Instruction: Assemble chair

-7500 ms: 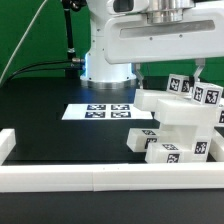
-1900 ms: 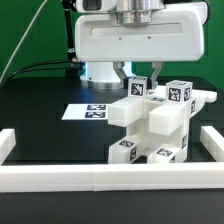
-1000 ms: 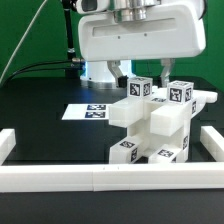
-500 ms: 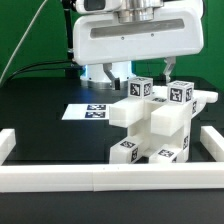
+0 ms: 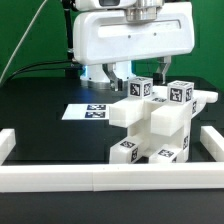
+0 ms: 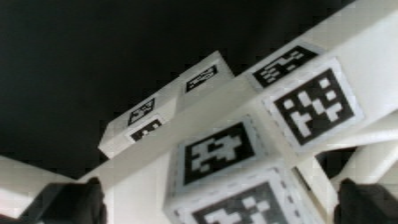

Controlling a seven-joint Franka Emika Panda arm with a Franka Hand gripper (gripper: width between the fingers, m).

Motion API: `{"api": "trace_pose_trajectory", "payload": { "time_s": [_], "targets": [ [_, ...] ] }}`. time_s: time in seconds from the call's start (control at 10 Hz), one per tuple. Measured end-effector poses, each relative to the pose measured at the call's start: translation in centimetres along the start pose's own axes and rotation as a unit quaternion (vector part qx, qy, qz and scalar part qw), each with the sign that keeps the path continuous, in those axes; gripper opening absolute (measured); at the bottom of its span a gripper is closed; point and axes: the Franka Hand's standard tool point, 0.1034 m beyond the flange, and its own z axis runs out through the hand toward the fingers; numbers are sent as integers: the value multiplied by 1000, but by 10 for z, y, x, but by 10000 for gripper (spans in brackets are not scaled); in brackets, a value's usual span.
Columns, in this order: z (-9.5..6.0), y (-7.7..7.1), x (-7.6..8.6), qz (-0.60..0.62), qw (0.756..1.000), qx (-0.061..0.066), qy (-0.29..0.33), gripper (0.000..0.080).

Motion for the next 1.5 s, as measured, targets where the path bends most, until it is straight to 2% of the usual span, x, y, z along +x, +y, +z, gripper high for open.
{"api": "trace_pose_trajectory", "payload": {
  "time_s": [0.2,0.3,0.4,0.7,0.8,1.1,1.2,1.4,1.5],
  "targets": [
    [0,0,0,34,999,1,0,372],
    [0,0,0,74,997,1,0,372],
    [0,0,0,97,995,1,0,284],
    [1,4,1,216,976,-1,3,284],
    [0,19,3,272,962,-2,8,284],
    [0,17,5,437,899,1,6,284],
    [0,15,4,483,876,8,2,284],
    [0,10,2,526,850,15,-6,285],
    [-1,5,2,563,826,16,-12,285]
  ]
}}
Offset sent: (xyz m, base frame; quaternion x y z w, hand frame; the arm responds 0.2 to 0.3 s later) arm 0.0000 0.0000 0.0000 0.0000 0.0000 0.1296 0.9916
